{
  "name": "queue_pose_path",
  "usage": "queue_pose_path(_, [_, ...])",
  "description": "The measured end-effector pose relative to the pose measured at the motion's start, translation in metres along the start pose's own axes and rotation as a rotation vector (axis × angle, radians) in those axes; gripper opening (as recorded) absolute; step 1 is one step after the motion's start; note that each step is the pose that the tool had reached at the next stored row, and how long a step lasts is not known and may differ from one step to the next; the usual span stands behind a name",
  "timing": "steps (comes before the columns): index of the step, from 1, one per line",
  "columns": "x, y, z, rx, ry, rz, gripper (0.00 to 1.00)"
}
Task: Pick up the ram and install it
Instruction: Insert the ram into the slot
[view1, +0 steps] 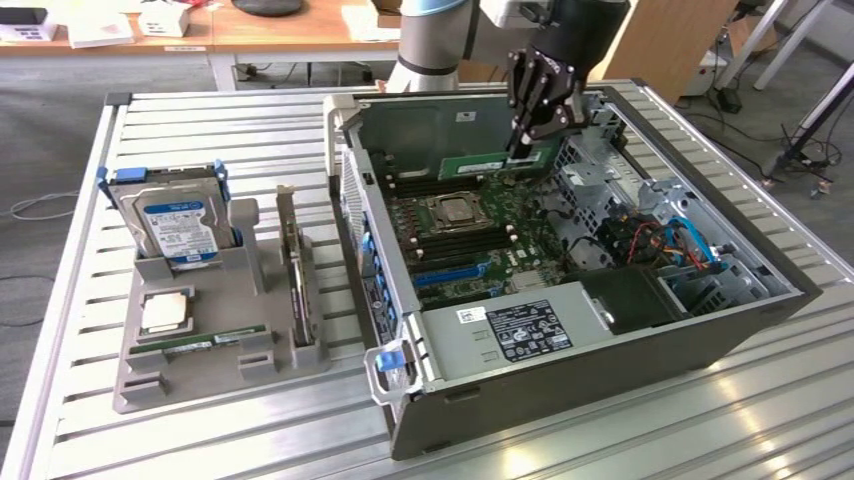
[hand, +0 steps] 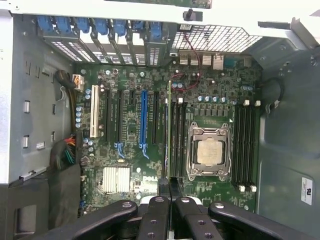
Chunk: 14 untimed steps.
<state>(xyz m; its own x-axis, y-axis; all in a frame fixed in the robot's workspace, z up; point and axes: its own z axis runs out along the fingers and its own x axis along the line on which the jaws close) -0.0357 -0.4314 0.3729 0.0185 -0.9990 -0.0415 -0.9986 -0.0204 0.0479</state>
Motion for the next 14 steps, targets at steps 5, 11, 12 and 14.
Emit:
queue_pose_path(5, [0.0,-0.0002,0.0041,0.0001,-0.0001,0.0,0.12])
queue_pose_path(11, [0.0,-0.0004,0.0084,0.0,0.0,0.0,0.12])
queue_pose_path(12, [0.0,-0.0004,0.0094,0.0001,-0.0001,0.0,0.12])
queue_pose_path(14, [0.0,-0.0005,0.0113,0.0,0.0,0.0,0.12])
